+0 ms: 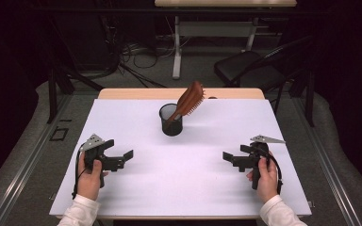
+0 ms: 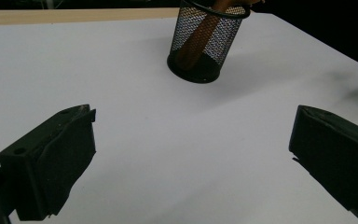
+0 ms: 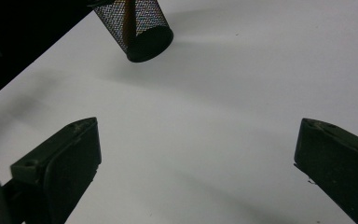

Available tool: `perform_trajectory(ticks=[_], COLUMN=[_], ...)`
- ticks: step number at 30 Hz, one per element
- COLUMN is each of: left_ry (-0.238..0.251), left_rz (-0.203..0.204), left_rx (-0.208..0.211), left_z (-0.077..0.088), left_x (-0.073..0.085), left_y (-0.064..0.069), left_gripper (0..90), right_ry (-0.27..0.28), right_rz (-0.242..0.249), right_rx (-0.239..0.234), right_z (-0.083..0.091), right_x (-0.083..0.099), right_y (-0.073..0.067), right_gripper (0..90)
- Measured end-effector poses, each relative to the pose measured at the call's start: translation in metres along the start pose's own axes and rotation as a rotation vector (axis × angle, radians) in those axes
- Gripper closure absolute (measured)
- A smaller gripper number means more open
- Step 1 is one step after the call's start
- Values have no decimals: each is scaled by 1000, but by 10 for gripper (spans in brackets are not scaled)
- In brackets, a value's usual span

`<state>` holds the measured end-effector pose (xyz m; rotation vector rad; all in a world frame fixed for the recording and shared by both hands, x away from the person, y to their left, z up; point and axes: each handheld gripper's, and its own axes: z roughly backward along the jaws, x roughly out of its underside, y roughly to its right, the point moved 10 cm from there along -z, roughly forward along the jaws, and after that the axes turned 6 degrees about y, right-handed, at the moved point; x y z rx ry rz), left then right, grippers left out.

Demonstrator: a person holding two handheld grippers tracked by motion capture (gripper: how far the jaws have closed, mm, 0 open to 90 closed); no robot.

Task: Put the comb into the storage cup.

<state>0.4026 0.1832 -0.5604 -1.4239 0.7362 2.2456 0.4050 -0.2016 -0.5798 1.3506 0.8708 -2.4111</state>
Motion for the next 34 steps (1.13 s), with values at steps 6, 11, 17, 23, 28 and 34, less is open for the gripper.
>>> perform_trajectory(ticks=[6,11,17,23,28,34], left_ry=[-3,-3,-3,-4,-4,1], left_rz=[2,3,5,5,10,14], left_rx=[-4,-2,-6,-6,-10,-10], left_z=[0,0,0,0,0,2], left_x=[2,3,4,4,4,1], left_y=[-1,-1,-1,-2,-4,-5], left_gripper=[4,4,4,4,4,4], right_ry=[-1,3,5,-3,9,14], right_rz=[0,6,7,10,14,18], right_rx=[-1,0,-1,1,4,13], right_z=[0,0,-1,0,2,3], right_x=[3,3,5,7,6,4], right_y=[1,0,0,0,1,4], right_gripper=[6,8,15,18,19,27])
